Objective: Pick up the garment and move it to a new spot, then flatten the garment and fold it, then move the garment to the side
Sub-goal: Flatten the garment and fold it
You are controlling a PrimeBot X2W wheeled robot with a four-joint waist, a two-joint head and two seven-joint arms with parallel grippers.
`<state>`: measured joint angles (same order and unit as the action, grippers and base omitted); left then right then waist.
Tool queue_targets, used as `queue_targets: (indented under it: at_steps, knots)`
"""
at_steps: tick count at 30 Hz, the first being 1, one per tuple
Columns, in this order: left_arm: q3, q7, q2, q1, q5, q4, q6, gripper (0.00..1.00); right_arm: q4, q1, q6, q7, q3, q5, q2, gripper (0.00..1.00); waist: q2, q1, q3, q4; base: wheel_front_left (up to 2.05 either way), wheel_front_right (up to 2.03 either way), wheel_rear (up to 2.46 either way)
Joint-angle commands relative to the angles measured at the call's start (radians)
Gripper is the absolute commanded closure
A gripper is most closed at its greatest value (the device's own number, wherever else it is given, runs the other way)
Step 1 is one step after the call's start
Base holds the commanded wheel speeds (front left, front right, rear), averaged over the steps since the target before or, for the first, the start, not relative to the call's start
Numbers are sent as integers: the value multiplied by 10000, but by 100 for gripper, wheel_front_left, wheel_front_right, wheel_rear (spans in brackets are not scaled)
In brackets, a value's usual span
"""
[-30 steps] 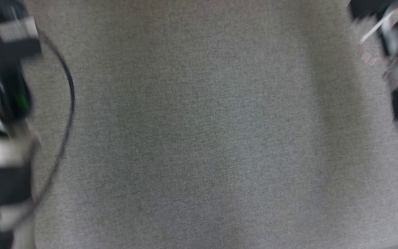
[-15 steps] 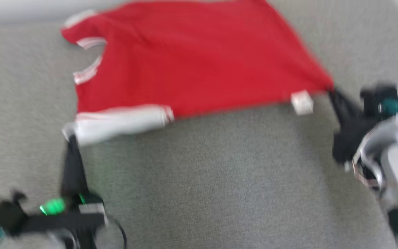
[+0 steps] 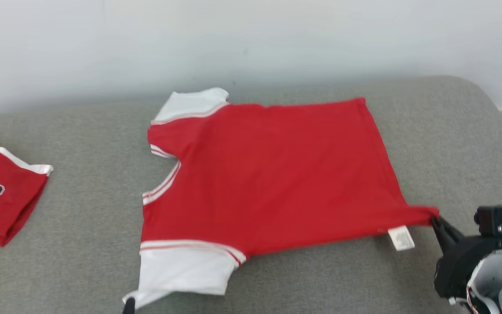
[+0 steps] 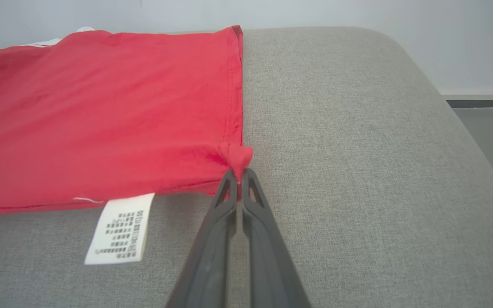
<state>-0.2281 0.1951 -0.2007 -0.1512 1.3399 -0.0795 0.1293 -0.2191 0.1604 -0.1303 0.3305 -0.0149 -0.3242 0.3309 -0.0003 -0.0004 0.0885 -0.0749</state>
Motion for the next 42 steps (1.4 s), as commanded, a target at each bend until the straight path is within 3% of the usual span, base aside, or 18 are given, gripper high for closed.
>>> queue_targets:
  at_steps: [1, 9, 17, 23, 29, 42]
  knots:
    - [-42, -86, -77, -200, 199, -18, 14, 100, 51, -208, -11, 55, -93, 48, -81, 100, 3, 4, -296, 271, 0, 0, 0]
    - [-1052, -1470, -848, -836, 1058, 56, 14, 100, 380, -1109, -11, 761, -506, 314, -540, 100, 3, 4, -412, 326, 0, 0, 0]
    - [-1488, -2573, -1672, -1414, 1520, -143, 15, 100, 820, -1861, -11, 1697, -573, 490, -397, 100, 3, 4, -522, 224, 0, 0, 0]
    - [-1094, -2042, -1614, -1362, 1702, 455, 15, 100, 992, -2180, -11, 1652, -773, 308, -589, 100, 3, 4, -528, 236, 0, 0, 0]
    - [-548, -733, -1377, -531, 1219, 1063, 15, 100, 1321, -1824, -11, 1039, -608, -177, -698, 100, 3, 4, -493, 251, 0, 0, 0]
    - [-2419, 34, -771, 3152, -488, 185, 15, 100, 714, -47, -11, 11, -912, 24, -731, 100, 3, 4, 315, 543, 0, 0, 0]
